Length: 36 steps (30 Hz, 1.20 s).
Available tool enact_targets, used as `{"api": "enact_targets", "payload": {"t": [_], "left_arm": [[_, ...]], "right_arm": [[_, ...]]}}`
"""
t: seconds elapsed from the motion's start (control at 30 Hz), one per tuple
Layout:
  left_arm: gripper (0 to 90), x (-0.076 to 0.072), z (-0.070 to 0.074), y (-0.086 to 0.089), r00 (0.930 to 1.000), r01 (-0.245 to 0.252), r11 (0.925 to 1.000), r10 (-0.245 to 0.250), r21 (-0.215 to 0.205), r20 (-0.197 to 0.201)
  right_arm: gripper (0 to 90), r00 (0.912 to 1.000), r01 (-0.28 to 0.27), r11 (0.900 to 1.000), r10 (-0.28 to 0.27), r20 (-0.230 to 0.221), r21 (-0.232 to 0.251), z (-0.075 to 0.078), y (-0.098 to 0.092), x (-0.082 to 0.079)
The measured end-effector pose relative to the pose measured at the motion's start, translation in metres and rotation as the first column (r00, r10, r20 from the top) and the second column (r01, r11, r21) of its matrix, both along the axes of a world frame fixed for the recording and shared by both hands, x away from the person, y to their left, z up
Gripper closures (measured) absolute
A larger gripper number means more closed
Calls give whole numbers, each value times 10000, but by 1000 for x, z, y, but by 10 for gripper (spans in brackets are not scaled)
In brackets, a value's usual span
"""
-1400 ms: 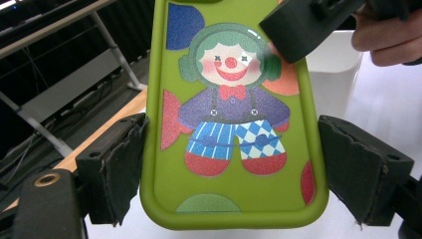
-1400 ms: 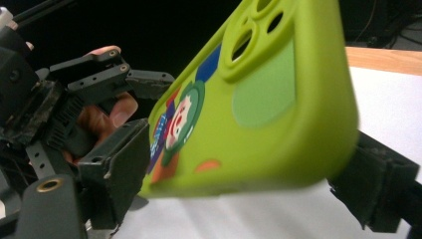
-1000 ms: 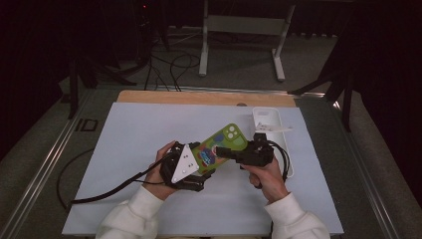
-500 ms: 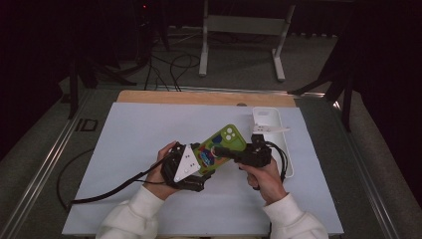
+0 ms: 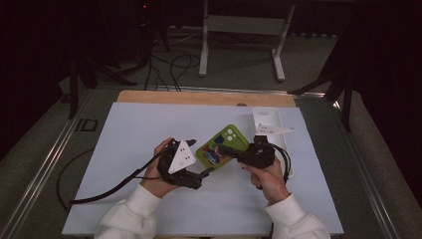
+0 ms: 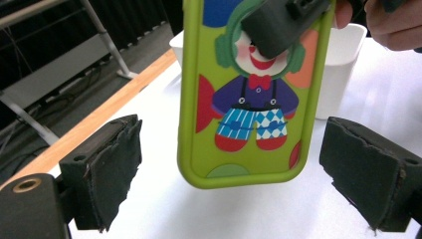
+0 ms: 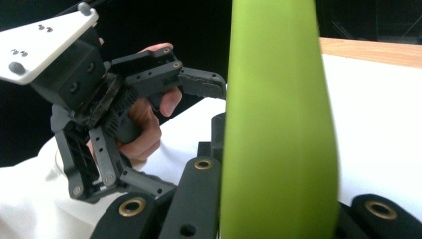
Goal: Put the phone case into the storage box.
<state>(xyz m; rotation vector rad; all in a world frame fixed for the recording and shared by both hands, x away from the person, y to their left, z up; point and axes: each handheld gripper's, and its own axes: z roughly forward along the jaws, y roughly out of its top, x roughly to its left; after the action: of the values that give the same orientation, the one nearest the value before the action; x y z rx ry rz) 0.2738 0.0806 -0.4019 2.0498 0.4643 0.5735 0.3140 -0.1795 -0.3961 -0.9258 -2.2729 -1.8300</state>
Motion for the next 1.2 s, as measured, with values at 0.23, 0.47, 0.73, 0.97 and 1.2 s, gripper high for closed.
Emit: {"api": "enact_targets", "payload": {"t": [0.23,0.47,0.73,0.97,1.2], "left_arm": [[115,3,0,1,9988,90,10000,-89,37,-475],[120,6,0,2,9956,306,9995,-309,-45,-882],[128,9,-1,2,9893,626,9978,-652,-234,-1308],[140,8,-2,3,9816,1156,9930,-1181,-252,-1502],[203,10,-2,4,9690,1531,9869,-1599,-502,-1883]], "right_arm": [[879,9998,-32,9999,35,211,-127,-1,-4,-2],[879,9984,-288,9990,304,468,-342,1,-5,-5],[879,9964,-552,9972,582,612,-502,4,-5,-8],[879,9930,-862,9941,911,747,-658,6,-4,-11],[879,9882,-1134,9900,1211,936,-834,8,-2,-13]]}}
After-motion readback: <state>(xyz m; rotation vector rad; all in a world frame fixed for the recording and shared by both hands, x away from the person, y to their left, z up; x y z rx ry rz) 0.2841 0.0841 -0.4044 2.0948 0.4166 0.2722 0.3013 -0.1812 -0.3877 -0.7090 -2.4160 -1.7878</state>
